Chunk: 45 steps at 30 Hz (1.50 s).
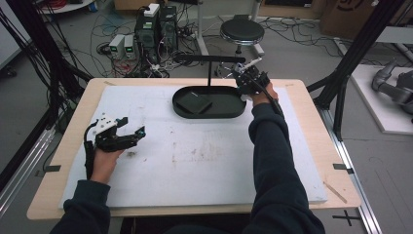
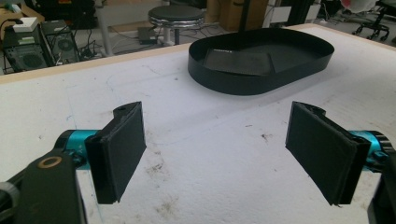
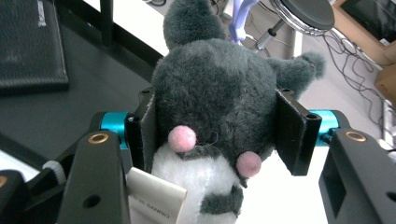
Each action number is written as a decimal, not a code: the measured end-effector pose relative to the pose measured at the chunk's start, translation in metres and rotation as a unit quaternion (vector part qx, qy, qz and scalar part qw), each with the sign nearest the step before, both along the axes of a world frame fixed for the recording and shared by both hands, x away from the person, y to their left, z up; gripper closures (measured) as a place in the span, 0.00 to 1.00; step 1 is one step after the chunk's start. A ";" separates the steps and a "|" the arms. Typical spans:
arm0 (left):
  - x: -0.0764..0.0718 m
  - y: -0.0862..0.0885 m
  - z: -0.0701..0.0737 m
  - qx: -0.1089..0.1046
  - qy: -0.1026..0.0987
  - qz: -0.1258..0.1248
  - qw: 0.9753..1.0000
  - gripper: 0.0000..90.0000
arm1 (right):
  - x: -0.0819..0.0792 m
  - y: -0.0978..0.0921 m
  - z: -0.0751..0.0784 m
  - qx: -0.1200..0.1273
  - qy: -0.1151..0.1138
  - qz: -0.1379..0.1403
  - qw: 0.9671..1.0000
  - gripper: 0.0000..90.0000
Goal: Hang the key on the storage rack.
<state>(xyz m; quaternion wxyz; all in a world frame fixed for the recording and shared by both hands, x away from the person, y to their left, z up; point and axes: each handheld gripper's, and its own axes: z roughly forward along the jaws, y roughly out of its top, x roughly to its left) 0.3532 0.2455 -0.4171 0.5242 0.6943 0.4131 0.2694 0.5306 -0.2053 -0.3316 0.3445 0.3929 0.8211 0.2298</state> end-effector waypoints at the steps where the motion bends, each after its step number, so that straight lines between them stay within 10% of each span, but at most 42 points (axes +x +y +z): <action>1: 0.000 0.000 0.000 0.000 0.000 0.000 1.000 0.22 | 0.001 0.000 -0.001 0.005 -0.001 -0.005 1.000 0.45; 10: 0.000 0.000 -0.001 0.000 0.002 -0.004 1.000 0.23 | 0.003 -0.012 -0.005 0.072 -0.023 -0.035 0.997 0.34; 22: 0.000 0.000 -0.001 0.002 0.003 -0.003 1.000 0.23 | -0.015 -0.036 0.005 0.102 -0.025 -0.014 0.994 0.29; 29: -0.001 0.000 -0.001 -0.004 0.000 -0.002 1.000 0.23 | -0.045 -0.051 0.025 0.111 -0.027 0.024 0.993 0.25; 35: 0.000 0.000 -0.001 -0.010 0.000 -0.003 1.000 0.23 | -0.080 -0.066 0.035 0.146 -0.062 0.056 0.986 0.26; 45: 0.000 0.000 0.002 -0.010 -0.004 0.003 1.000 0.23 | -0.130 -0.089 0.002 0.164 -0.057 0.054 0.983 0.24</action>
